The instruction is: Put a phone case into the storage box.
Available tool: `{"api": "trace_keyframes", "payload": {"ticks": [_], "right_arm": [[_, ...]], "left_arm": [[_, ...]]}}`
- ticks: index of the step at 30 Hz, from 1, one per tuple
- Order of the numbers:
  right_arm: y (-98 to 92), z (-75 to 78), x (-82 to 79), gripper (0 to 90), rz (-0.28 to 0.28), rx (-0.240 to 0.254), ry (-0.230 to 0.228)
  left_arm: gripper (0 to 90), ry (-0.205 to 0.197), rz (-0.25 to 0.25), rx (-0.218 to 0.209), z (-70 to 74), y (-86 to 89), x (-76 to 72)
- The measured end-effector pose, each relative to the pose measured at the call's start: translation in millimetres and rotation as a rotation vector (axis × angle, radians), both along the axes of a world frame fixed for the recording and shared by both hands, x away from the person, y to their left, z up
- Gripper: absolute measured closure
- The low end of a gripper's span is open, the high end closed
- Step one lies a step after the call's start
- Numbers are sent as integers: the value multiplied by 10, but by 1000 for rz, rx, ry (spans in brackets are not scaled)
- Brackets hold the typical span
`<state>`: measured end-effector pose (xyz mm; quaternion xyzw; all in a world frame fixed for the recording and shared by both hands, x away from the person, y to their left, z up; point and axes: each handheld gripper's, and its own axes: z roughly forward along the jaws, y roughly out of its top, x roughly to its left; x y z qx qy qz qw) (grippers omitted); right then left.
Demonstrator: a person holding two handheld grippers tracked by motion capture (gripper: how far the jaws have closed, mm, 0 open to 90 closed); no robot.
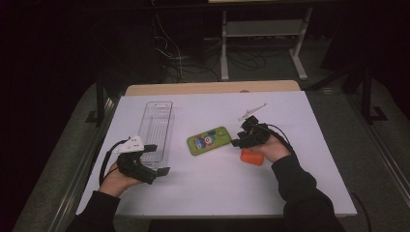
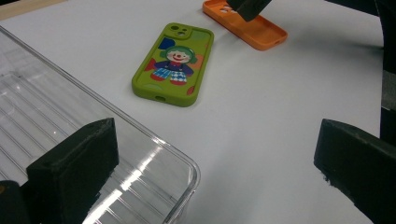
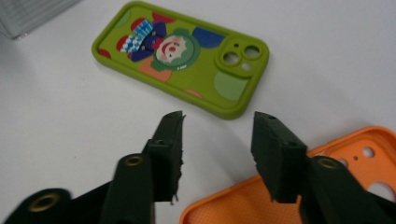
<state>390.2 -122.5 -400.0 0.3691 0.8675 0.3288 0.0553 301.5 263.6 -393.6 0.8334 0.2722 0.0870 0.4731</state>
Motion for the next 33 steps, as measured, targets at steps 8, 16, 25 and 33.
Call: {"api": "trace_keyframes", "payload": {"ticks": [8, 16, 25, 33], "right_arm": [[33, -107, 21, 771, 33, -61, 55], [85, -201, 30, 884, 51, -113, 75], [85, -244, 39, 886, 65, -145, 108], [110, -272, 34, 886, 70, -160, 117]], "left_arm": [[0, -2, 0, 1, 1, 2, 0], [0, -1, 2, 1, 1, 2, 0], [0, -2, 1, 2, 1, -1, -1], [0, -1, 2, 1, 1, 1, -2]]}}
